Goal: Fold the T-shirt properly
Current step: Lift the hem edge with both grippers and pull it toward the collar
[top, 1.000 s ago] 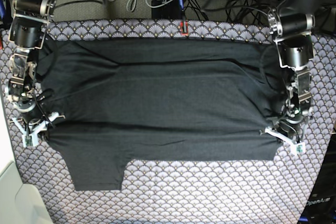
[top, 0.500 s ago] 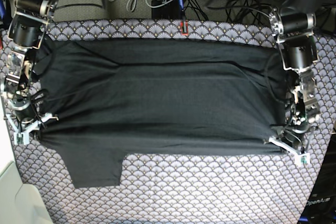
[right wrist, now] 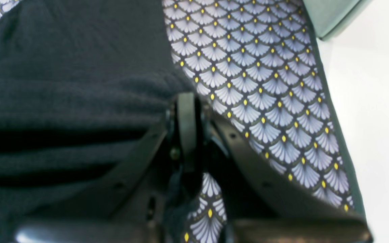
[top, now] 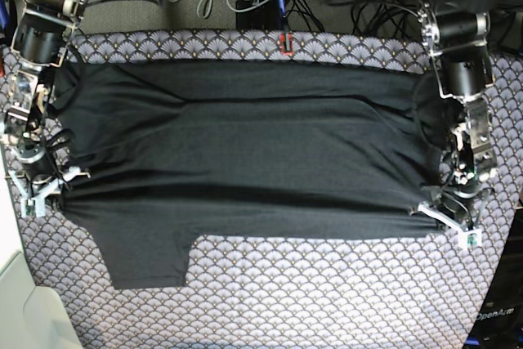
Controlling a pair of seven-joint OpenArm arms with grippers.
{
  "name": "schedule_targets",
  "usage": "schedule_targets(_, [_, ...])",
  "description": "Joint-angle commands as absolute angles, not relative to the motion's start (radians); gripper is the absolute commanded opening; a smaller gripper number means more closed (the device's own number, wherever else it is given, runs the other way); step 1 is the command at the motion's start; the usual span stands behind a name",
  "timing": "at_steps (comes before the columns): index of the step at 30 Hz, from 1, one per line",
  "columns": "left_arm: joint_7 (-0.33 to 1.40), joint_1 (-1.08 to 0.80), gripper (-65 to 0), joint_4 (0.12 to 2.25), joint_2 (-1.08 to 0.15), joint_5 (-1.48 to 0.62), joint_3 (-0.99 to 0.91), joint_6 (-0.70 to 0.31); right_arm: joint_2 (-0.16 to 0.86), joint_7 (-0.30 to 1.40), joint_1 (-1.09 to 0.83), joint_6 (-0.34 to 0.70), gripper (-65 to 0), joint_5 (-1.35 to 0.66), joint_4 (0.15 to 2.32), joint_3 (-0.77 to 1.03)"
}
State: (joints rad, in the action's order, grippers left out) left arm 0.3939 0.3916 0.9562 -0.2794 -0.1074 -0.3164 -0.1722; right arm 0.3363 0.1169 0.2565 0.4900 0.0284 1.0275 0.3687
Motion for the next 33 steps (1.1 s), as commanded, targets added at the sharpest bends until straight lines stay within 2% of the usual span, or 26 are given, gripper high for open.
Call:
schedule_targets(1, [0.369, 0.417, -64.8, 0.983, -0.291, -0.110, -0.320, -0.168, 0.360, 0.085, 0.269, 0.489, -65.0, 0.021, 1.046, 0.390])
schedule_targets(10, [0.369, 0.414, -64.8, 0.983, -0.286, -0.110, -0.320, -0.168, 0.344, 0.088, 0.193, 0.489, -65.0, 0.019, 1.178, 0.406])
schedule_targets(19, [0.369, 0.352, -64.8, 1.046, -0.295, -0.191, -0.321, -0.168, 0.338, 0.082, 0.166, 0.490, -65.0, 0.019, 1.187, 0.432])
schedule_targets(27, [0.369, 0.306, -64.8, 1.070, -0.308, -0.222, -0.321, -0.168, 0.325, 0.088, 0.163, 0.565, -65.0, 0.019, 1.187, 0.478])
schedule_targets(33, [0.371, 0.252, -64.8, 1.179, -0.306, -0.222, -0.321, -0.163, 0.317, 0.088, 0.136, 0.599, -65.0, 0.019, 1.191, 0.515])
